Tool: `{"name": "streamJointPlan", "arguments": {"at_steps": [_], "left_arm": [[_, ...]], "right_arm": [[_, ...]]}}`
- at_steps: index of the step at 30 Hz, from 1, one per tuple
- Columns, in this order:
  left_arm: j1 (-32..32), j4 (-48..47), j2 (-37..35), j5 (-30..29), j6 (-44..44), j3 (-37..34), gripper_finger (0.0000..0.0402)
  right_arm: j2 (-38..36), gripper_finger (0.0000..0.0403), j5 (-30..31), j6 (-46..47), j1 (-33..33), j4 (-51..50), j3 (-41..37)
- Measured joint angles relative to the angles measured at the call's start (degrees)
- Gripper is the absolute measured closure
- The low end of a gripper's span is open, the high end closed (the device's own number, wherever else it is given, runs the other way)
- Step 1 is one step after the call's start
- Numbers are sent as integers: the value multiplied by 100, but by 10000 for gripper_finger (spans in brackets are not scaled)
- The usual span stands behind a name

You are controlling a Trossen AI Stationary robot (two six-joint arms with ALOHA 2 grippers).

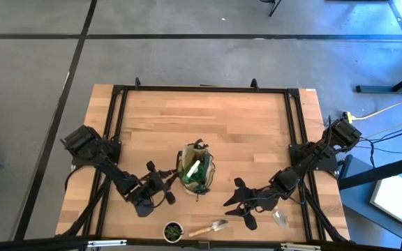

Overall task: Pick & Place Garden tools in Gardening bag
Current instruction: Adjust the brown hand rake in the side pocket of the green gardening bag

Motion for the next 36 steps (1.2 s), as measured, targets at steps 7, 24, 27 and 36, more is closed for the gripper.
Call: {"name": "streamJointPlan", "arguments": {"at_steps": [7, 24, 27, 36], "left_arm": [[-92, 196, -415, -328, 251, -2, 351], [-92, -248, -2670, 191, 1357, -31, 351], [-92, -989, -3242, 490, 1033, -31, 351], [-92, -4123, -3808, 1237, -1539, -31, 351]], "right_arm": [[0, 247, 0, -166, -4, 338, 0], [0, 247, -2, -435, -293, 1000, 0], [0, 247, -20, -435, -363, 1039, 0], [0, 247, -192, -143, -563, 1074, 0]]}}
